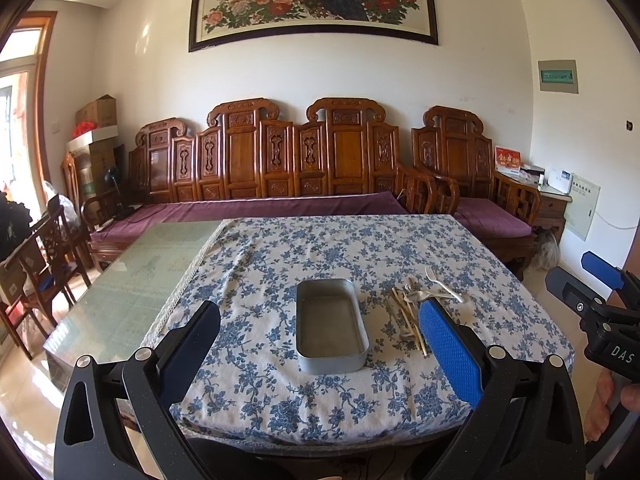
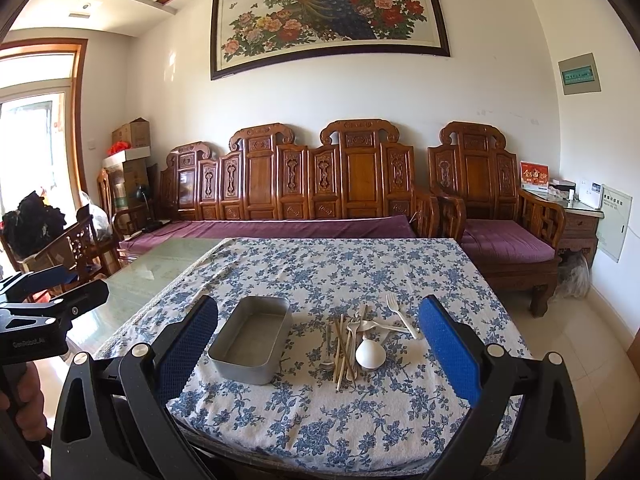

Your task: Organize utensils

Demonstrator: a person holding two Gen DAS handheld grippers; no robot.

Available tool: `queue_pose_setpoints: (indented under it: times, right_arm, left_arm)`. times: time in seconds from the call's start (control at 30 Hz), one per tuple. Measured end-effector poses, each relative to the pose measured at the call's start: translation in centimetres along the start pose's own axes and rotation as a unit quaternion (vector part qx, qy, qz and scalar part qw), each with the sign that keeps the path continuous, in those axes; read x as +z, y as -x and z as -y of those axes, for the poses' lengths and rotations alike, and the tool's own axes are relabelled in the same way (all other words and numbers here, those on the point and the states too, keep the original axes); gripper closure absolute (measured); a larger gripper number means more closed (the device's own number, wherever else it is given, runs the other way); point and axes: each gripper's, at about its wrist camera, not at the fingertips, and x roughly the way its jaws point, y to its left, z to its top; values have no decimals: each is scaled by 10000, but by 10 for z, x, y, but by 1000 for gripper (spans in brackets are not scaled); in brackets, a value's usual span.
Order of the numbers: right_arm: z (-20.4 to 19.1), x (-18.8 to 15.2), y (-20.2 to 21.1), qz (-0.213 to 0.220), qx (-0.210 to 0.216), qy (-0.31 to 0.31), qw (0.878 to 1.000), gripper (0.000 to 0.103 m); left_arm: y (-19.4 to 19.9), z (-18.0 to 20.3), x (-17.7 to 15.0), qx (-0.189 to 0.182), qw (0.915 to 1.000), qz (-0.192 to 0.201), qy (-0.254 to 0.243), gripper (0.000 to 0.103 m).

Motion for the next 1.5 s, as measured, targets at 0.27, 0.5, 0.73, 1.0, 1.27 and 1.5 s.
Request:
queue_pose_setpoints:
  times: [0.27,0.5,0.73,1.0,1.27,1.5]
  right_arm:
    - [-1,0,0,-3,-6,5,10000,3]
    - [0,1,3,-37,31,-20,10000,3]
    - [9,-8,-8,-162,81,-55,9998,3]
    - [23,-20,-33,-354,95,-67,9993,5]
    - [43,-32,-76,-639,152,-22,9978,19]
    - [64,-38,-119,-901,144,4,9958,34]
  left_arm:
    - [1,0,0,-7,10000,2,7,7]
    - [-2,3,-1,-29,10000,-55,-10,7]
    - [-22,3,-11,-97,9993,-349,-41,7]
    - [-49,6,-23,-295,9977,-610,-94,7]
    - [-79,13,-18,-440,9955,-775,-310,7]
    - [-115,23,-15,-645,9918,-1027,-396,7]
